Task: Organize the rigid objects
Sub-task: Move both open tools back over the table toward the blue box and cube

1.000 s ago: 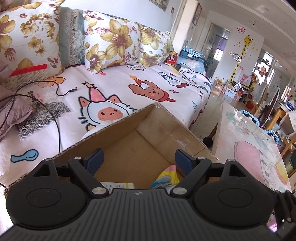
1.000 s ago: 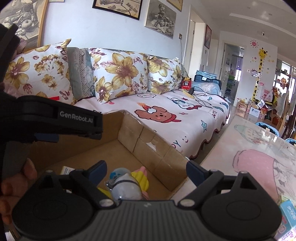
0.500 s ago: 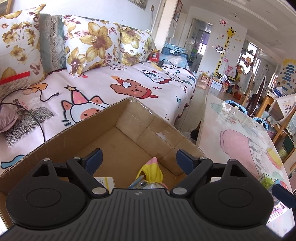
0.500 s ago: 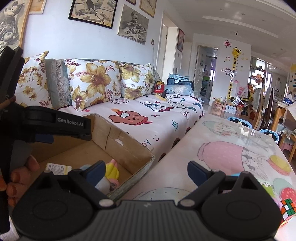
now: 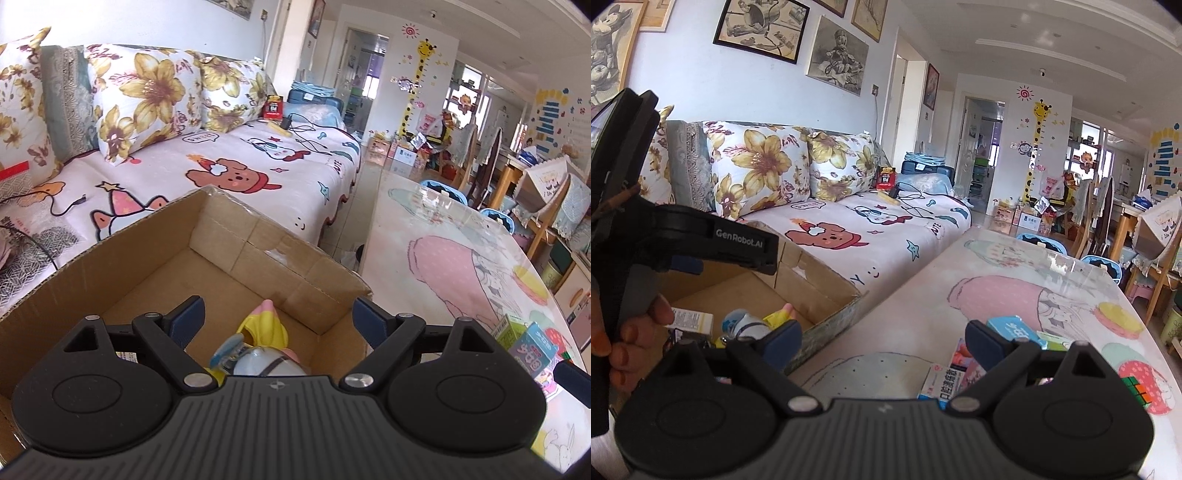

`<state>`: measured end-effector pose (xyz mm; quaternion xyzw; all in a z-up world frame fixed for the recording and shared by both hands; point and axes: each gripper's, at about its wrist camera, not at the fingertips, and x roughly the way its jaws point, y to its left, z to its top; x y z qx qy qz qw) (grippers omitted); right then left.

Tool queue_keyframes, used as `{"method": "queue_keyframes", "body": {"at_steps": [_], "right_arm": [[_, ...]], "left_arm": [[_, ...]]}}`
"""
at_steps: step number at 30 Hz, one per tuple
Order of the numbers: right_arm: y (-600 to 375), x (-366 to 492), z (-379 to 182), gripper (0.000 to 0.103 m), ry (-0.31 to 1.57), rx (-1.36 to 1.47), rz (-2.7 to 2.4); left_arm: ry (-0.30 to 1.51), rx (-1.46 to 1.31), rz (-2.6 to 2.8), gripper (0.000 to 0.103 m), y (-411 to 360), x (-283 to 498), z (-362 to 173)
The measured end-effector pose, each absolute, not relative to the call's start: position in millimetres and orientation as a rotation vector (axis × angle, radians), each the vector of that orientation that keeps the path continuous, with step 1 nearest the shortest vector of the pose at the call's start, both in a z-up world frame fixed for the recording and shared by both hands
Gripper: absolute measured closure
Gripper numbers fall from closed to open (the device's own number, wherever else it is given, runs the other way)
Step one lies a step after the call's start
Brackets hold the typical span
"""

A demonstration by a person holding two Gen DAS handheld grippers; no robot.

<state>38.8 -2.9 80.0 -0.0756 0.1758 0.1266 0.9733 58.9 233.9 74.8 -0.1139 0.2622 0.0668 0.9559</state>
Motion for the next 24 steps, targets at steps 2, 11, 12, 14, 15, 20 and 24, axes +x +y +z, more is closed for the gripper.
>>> {"method": "queue_keyframes", "body": {"at_steps": [2, 11, 12, 14, 15, 20, 24], "right_arm": [[-7, 37, 78, 0.008, 0.356, -0.145, 0.248], [-27, 30, 74, 0.008, 0.362, -0.121, 0.213], [-29, 29, 74, 0.008, 0.361, -0.116, 0.209], [-34, 28, 73, 0.008, 0.362, -0.109, 0.201], [-37, 27, 73, 0.008, 0.362, -0.106, 0.196], [-50, 24, 68, 0.008, 0.371, -0.091, 0.175], [-61, 23, 67, 0.008, 0.374, -0.079, 0.151]], "left_arm": [[0.533, -0.218, 0.124, 0.0, 233, 60, 74], [0.541, -0.157, 0.076, 0.0, 228, 63, 70], [0.541, -0.15, 0.072, 0.0, 227, 63, 70], [0.542, -0.138, 0.062, 0.0, 227, 64, 69], [0.543, -0.131, 0.057, 0.0, 226, 65, 69], [0.544, -0.097, 0.03, 0.0, 221, 67, 68], [0.545, -0.071, 0.004, 0.0, 215, 69, 66]]}}
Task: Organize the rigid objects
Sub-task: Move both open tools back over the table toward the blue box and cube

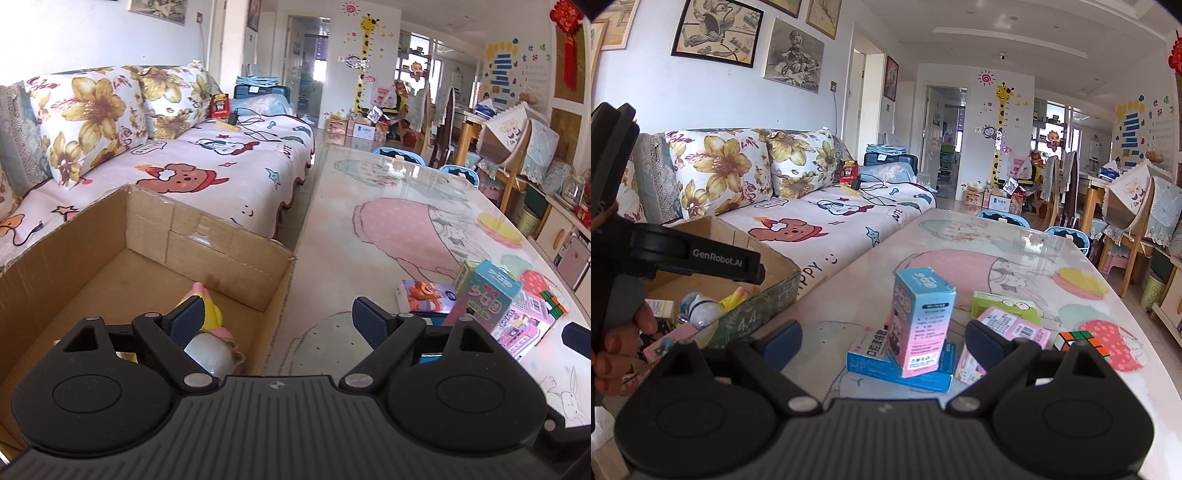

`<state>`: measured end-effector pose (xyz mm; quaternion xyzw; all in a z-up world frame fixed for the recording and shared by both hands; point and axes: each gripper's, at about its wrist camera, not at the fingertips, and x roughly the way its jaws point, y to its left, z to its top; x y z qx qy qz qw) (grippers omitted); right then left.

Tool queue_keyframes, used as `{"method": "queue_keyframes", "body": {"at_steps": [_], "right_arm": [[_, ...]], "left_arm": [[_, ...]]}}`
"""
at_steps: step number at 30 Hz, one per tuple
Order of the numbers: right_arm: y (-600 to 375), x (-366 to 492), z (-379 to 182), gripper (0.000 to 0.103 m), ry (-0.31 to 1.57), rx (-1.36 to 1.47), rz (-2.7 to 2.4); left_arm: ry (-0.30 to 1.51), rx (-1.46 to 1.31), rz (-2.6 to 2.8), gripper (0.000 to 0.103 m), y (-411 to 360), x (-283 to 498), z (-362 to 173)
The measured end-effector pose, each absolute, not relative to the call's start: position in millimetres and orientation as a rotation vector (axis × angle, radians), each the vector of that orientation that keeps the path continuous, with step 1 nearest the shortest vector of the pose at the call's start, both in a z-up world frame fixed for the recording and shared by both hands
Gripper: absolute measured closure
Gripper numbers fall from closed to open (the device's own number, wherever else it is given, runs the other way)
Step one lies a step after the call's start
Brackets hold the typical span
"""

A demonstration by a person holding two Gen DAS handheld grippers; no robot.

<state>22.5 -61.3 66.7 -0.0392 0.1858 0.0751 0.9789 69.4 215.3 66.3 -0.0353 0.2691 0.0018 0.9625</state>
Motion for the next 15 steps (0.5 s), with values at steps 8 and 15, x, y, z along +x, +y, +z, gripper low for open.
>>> {"method": "queue_keyframes", "body": {"at_steps": [8, 15], "right_arm": [[-91, 19, 64, 0.008, 0.38, -0.044, 0.09], [-118, 16, 62, 0.008, 0.382, -0.023, 0.044]], "left_arm": [[0.55, -0.01, -0.047, 0.0, 207, 74, 62], [0.558, 0.038, -0.084, 0.0, 204, 73, 59]]}}
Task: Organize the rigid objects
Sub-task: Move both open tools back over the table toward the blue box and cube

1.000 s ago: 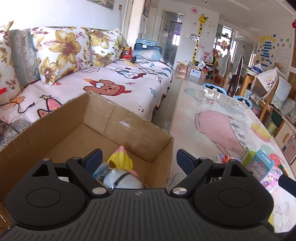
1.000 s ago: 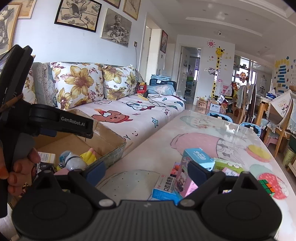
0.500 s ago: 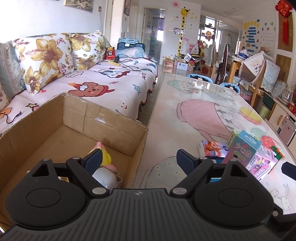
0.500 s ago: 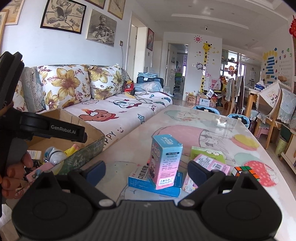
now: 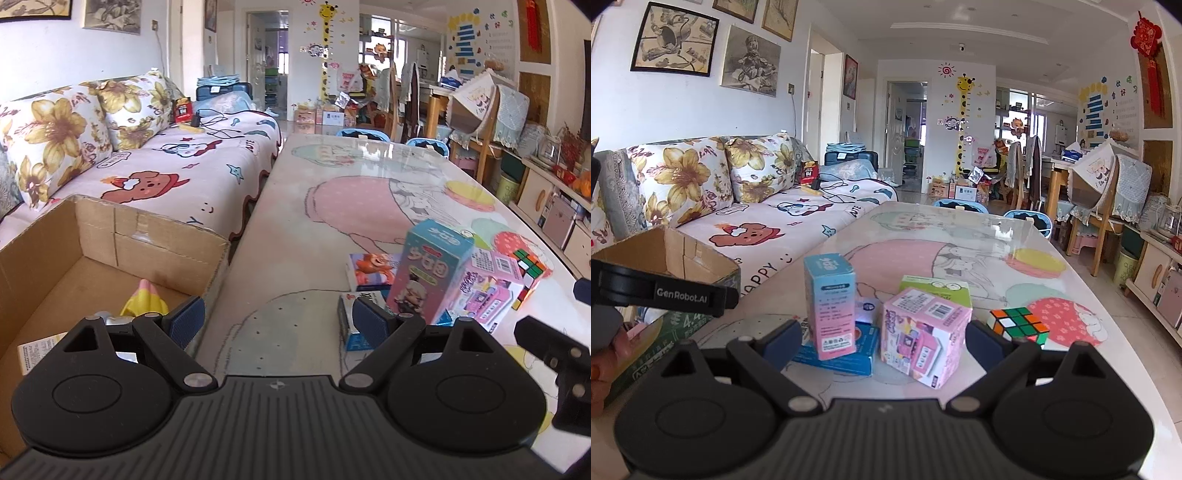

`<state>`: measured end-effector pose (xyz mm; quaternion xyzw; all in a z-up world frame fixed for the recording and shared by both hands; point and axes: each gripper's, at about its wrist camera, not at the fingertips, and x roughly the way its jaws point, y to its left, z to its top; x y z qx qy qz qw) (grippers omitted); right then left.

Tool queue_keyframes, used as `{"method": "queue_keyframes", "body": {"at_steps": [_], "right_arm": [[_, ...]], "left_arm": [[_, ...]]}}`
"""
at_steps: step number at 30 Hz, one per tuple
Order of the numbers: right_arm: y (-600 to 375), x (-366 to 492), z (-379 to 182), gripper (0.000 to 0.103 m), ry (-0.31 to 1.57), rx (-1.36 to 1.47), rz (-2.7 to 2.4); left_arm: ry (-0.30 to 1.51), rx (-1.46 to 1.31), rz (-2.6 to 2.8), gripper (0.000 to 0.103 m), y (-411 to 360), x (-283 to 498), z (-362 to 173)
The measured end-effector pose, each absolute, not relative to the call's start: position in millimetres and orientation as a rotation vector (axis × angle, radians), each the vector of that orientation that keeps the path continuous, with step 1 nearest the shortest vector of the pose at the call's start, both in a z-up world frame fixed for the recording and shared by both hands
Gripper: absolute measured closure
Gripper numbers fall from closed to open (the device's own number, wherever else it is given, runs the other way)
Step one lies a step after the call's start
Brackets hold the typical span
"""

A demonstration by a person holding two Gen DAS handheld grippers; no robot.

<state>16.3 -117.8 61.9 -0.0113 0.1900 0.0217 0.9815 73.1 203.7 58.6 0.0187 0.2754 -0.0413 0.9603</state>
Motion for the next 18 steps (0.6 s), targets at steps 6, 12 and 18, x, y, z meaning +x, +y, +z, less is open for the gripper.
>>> {"method": "queue_keyframes", "body": {"at_steps": [6, 12, 18], "right_arm": [[-137, 17, 57, 0.008, 0.397, -0.009, 0.007], [-160, 20, 49, 0.008, 0.42, 0.005, -0.037], [-184, 31, 38, 0.008, 0.459, 0.034, -0.09]], "left_arm": [[0.56, 0.069, -0.115, 0.0, 202, 72, 58], [0.544, 0.096, -0.159, 0.0, 199, 72, 57], [0.511, 0.14, -0.21, 0.0, 193, 72, 54]]}}
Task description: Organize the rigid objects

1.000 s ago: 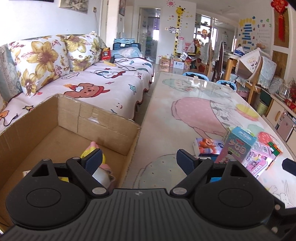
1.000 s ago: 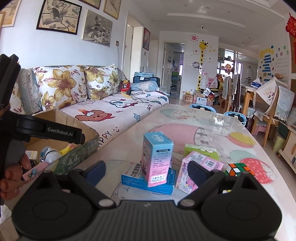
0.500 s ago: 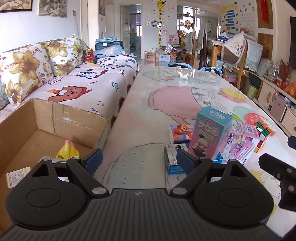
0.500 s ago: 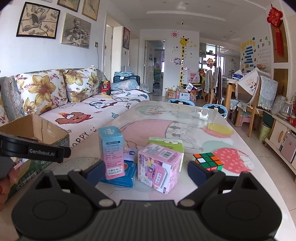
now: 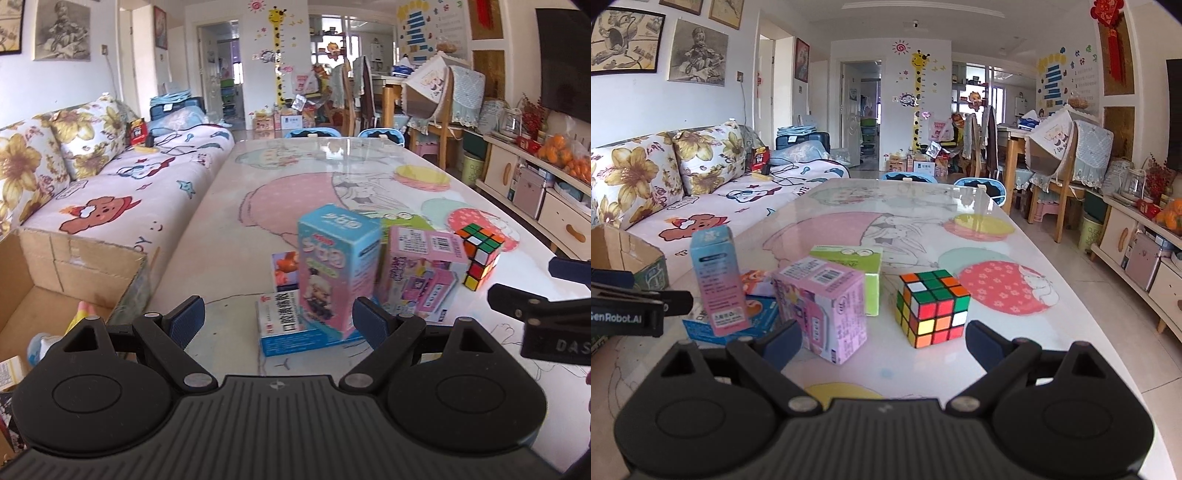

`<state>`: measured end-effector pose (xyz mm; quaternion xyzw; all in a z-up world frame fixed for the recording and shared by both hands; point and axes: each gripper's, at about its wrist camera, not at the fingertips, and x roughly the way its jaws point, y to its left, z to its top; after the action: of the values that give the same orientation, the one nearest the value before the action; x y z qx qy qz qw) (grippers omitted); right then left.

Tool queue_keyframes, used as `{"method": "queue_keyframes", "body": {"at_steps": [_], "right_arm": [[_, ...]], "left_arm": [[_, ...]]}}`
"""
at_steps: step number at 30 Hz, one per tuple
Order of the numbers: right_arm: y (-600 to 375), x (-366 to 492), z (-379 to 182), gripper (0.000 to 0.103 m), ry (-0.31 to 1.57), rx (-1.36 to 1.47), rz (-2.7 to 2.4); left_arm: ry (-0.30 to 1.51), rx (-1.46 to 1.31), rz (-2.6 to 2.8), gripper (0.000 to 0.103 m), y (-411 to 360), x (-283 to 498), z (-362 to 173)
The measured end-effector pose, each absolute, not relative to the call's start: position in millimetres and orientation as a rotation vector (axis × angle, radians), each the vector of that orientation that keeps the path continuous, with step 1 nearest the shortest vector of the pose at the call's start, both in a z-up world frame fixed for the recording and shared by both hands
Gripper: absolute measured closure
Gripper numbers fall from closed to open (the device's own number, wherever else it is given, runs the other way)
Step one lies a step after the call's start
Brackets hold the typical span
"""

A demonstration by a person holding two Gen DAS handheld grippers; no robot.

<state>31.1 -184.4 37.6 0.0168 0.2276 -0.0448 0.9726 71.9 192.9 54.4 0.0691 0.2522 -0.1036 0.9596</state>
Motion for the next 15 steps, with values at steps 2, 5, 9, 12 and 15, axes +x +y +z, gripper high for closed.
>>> {"method": "queue_keyframes", "body": {"at_steps": [2, 5, 9, 12, 15], "right_arm": [[-190, 36, 35, 0.008, 0.468, 0.041, -0.105], [-199, 46, 32, 0.008, 0.475, 0.046, -0.123], [-209, 60, 28, 0.007, 0.487, 0.068, -0.14], [-218, 70, 25, 0.007, 0.498, 0.1, -0.151], [-226, 79, 23, 0.007, 0.508, 0.13, -0.15]], "left_arm": [[0.495, 0.149, -0.219, 0.0, 190, 73, 54], [0.474, 0.165, -0.223, 0.0, 187, 77, 53], [0.455, 0.183, -0.219, 0.0, 185, 85, 50], [0.449, 0.181, -0.214, 0.0, 185, 91, 47], [0.434, 0.19, -0.215, 0.0, 183, 94, 45]]}}
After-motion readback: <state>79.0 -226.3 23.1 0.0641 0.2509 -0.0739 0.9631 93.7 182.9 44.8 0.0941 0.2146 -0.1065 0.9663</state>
